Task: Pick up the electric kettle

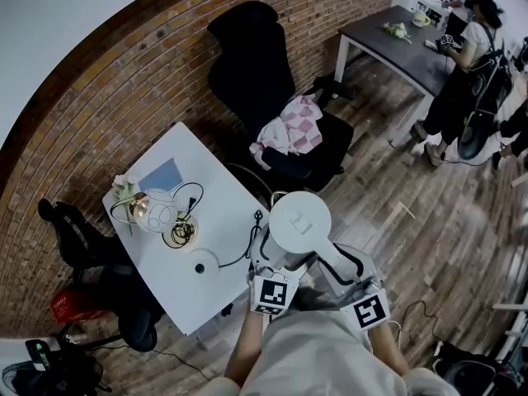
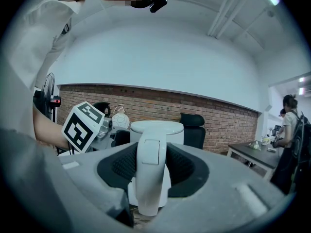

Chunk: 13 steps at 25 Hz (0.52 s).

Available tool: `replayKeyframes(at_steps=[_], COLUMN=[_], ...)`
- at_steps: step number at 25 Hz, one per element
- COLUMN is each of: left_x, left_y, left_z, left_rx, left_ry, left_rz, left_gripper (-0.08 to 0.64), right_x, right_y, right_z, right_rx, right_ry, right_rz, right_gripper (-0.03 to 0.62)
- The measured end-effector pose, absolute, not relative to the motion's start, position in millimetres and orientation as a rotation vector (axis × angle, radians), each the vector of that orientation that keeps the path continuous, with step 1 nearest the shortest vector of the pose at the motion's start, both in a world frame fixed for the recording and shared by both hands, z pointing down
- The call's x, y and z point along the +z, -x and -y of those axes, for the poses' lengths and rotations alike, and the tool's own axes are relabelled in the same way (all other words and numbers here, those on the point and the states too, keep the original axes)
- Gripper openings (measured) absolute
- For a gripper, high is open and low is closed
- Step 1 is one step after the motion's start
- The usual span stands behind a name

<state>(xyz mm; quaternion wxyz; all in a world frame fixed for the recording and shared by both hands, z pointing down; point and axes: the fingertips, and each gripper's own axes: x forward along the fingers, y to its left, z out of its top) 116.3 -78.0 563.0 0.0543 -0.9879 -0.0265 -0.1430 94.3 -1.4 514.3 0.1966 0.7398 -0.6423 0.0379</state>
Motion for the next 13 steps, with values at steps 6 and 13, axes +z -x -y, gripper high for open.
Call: replayKeyframes(at_steps=[6,13], left_x=[559,551], left_y=[-112,-102], left_z=[78,77], left_rx=[-0.41,-0.394], left_ry=[3.002,2.999], left_rz=[0.076,0.073], left_gripper=[0.565,0.565], right_x=[492,484], right_y=[-90,-80], right_z=[7,7], right_rx=[-0.001,-0.015], right_ry=[-2.202,-2.211], right_rz=[1.851,1.852], right_gripper=[0.163,0.163])
